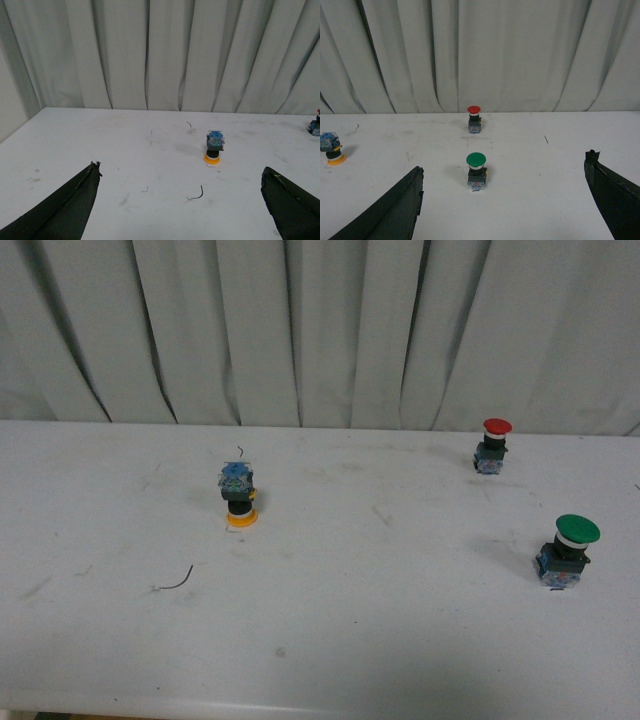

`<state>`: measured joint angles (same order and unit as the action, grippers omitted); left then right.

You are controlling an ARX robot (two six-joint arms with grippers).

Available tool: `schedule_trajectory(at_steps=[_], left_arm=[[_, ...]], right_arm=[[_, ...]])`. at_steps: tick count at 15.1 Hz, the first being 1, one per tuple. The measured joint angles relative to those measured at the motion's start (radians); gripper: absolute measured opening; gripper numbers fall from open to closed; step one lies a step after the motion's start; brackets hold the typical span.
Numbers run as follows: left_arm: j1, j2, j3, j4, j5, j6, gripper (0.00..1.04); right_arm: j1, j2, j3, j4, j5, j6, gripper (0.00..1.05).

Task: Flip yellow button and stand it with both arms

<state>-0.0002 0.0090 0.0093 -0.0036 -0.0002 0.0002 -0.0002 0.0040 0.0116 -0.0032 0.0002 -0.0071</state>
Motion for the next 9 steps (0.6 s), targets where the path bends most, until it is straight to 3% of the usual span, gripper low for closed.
schedule_trajectory(at_steps=[9], left_arm=[[0.000,0.000,0.000,0.000,0.000,0.000,0.98]], right_arm=[[0.000,0.000,0.000,0.000,0.000,0.000,0.98]])
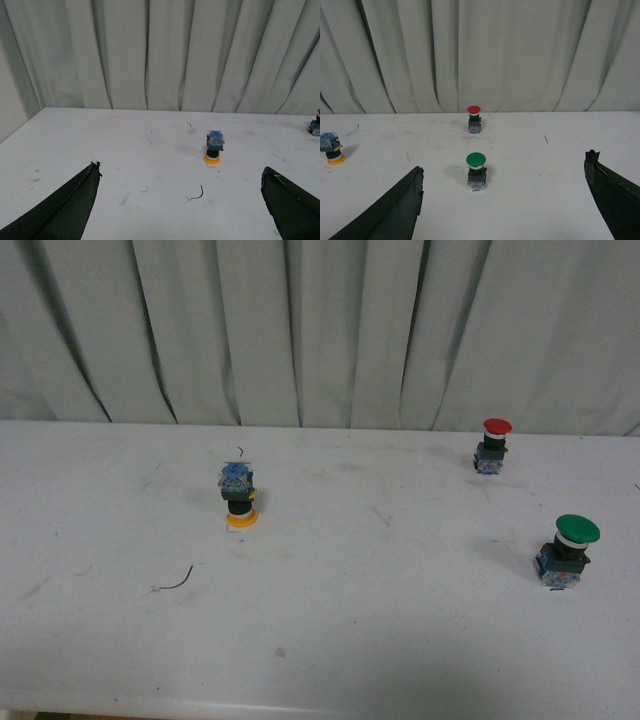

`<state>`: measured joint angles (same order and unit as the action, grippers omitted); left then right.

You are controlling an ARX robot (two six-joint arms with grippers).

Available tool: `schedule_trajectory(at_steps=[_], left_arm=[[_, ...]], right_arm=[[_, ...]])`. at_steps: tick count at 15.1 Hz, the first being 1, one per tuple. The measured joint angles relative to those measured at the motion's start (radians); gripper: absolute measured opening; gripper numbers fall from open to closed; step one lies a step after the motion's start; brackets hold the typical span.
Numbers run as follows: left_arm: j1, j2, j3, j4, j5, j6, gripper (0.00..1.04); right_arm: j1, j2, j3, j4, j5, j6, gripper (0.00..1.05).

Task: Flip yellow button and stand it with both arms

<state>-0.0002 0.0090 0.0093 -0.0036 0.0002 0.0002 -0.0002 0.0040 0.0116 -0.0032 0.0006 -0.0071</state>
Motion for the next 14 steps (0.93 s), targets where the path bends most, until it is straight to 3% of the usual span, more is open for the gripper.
schedule_trajectory(at_steps=[8,9,10,14], left_arm=[[0.000,0.000,0.000,0.000,0.000,0.000,0.98],[0.004,0.052,0.049,-0.145,0.037,-0.042,0.98],[0.000,0.186,0.109,-0.189,0.056,-0.095,0.98],[-0.086,0.689,0.265,0.259,-0.005,-0.126,0.98]], right_arm=[[0.000,0.000,0.000,0.000,0.000,0.000,0.98],[0.000,0.000,0.000,0.000,0.000,0.000,0.98],[0.000,0.000,0.000,0.000,-0.001,0.000,0.98],[0.000,0.000,0.000,0.000,0.000,0.000,0.98]])
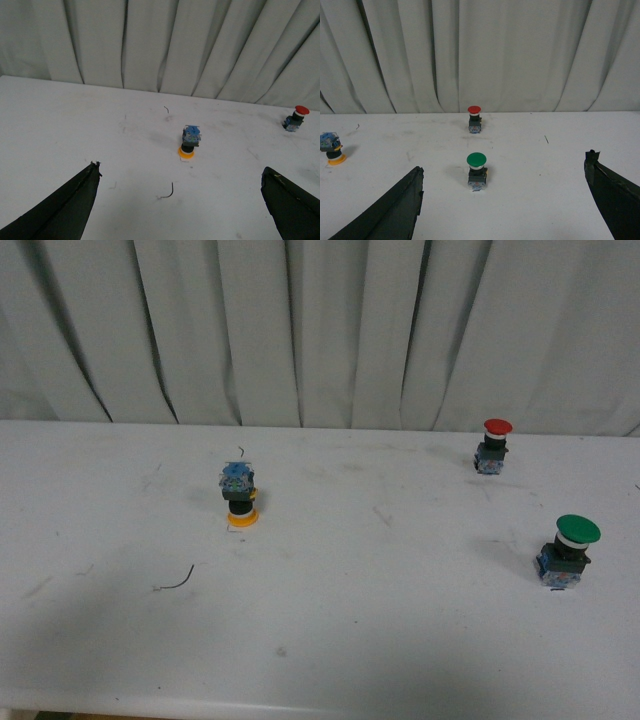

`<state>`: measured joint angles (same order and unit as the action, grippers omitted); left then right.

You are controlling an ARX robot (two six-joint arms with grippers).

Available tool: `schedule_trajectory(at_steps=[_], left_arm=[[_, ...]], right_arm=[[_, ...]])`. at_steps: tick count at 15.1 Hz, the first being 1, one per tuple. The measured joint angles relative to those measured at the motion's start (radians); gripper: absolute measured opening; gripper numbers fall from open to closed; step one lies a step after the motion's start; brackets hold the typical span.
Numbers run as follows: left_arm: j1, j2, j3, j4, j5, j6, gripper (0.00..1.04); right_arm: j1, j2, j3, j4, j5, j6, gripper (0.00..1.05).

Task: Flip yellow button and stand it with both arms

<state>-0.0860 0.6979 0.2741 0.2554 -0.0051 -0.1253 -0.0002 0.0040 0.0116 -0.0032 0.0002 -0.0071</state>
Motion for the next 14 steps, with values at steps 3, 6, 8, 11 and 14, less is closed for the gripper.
schedule_trajectory(at_steps=[3,6,8,11,14], left_arm=[[-0.072,0.467,0.242,0.188,-0.019,-0.008,0.98],[-0.140,0.884,0.570,0.082,-0.042,-0.034,0.98],[-0.174,1.064,0.739,-0.006,-0.056,-0.029,0.98],[-0.195,1.260,0.960,-0.135,-0.076,-0.011,0.98],[-0.152,1.432,1.113,-0.239,-0.098,0.048,0.98]], right_arm=[[0.000,0.000,0.000,0.000,0.000,0.000,0.98],[0.000,0.000,0.000,0.000,0.000,0.000,0.98],[0.000,0.000,0.000,0.000,0.000,0.000,0.98],[0.000,0.000,0.000,0.000,0.000,0.000,0.98],[0.000,0.000,0.000,0.000,0.000,0.000,0.98]])
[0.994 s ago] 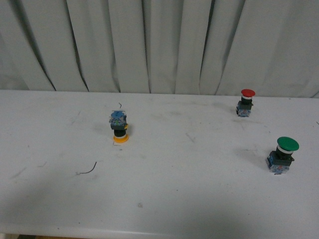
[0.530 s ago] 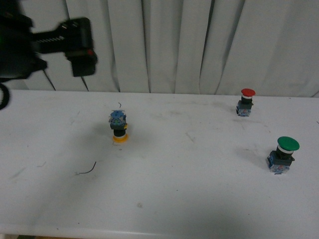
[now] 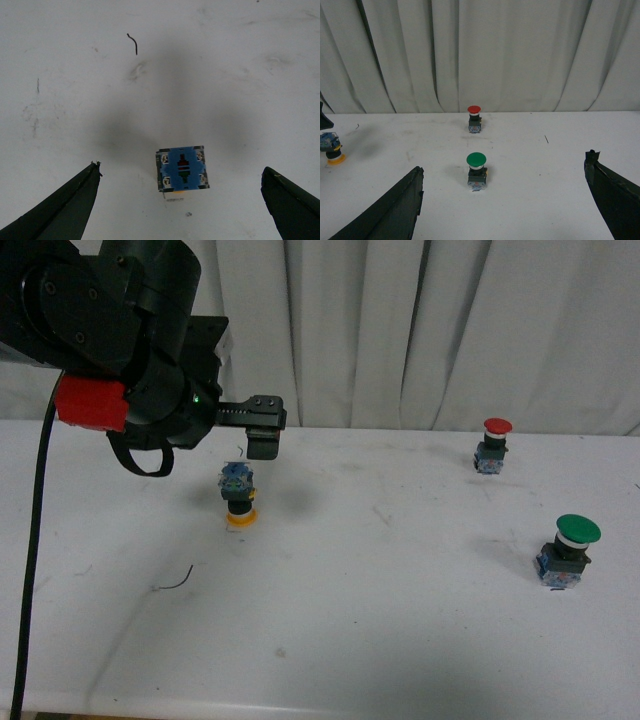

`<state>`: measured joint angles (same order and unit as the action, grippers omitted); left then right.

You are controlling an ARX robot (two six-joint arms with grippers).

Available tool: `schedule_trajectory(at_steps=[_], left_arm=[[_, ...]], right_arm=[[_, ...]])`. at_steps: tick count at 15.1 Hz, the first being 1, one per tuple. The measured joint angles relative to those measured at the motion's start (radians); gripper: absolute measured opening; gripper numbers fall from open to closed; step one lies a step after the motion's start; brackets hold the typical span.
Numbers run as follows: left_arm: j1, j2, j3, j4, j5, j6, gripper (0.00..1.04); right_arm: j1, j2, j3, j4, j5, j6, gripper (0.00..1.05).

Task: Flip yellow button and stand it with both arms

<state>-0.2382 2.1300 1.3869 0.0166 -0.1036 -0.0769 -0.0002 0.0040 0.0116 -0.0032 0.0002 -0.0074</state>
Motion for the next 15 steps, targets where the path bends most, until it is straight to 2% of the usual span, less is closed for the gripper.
schedule_trajectory(at_steps=[7,15], left_arm=[[0.013,0.105,0.122,-0.079,0.034,-0.025,0.98],[0.013,0.168,0.156,-0.090,0.006,-0.016,0.98]], right_arm=[[0.000,0.000,0.000,0.000,0.000,0.000,0.98],[0.000,0.000,0.000,0.000,0.000,0.000,0.98]])
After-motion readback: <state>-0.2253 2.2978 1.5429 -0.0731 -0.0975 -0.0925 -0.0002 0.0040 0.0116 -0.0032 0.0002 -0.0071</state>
